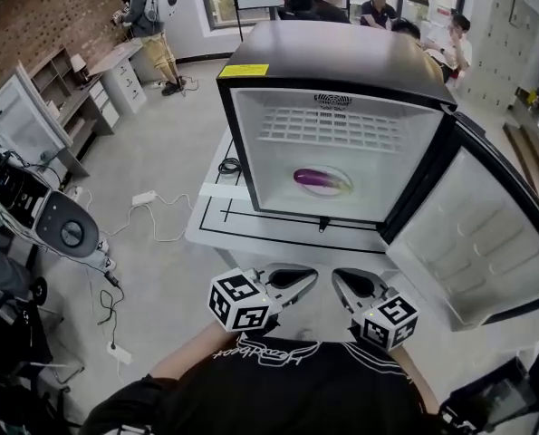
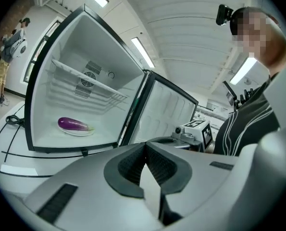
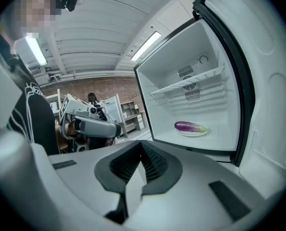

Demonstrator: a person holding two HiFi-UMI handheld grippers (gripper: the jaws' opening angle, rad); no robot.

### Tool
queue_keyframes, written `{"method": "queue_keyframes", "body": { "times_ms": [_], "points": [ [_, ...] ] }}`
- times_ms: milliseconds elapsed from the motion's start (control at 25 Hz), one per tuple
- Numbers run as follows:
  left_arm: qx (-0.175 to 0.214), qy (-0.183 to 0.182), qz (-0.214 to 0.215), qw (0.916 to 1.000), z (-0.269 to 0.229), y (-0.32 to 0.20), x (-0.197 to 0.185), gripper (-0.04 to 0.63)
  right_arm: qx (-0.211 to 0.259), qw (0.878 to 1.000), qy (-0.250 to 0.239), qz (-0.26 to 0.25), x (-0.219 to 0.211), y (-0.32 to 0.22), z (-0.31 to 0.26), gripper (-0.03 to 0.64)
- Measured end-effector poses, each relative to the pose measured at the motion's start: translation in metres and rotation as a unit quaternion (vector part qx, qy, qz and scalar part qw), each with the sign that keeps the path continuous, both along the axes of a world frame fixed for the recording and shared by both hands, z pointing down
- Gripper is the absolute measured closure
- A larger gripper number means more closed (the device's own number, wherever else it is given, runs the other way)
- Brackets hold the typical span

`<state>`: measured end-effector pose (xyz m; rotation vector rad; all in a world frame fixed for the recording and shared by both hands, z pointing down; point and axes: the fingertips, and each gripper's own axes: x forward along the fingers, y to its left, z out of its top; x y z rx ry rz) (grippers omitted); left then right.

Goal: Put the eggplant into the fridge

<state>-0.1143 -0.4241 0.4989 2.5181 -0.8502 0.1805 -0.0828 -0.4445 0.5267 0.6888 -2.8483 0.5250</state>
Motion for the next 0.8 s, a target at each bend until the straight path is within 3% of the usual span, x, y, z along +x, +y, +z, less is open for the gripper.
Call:
{"method": "queue_keyframes", "body": {
  "times_ms": [520,800],
  "points": [
    [0.053,0.013,-0.015,0.9984,-0.046,0.115,-0.031,0.588,0.041,0.999,-0.010,0.017,-0.014,0.116,-0.045,0.611],
    [0.053,0.033,-0.023,0.9978,-0.047,0.164,-0.052,0.588,0.026,1.000,-0.008,0.007,-0.032,0.176,-0.041,0.611]
  ]
}}
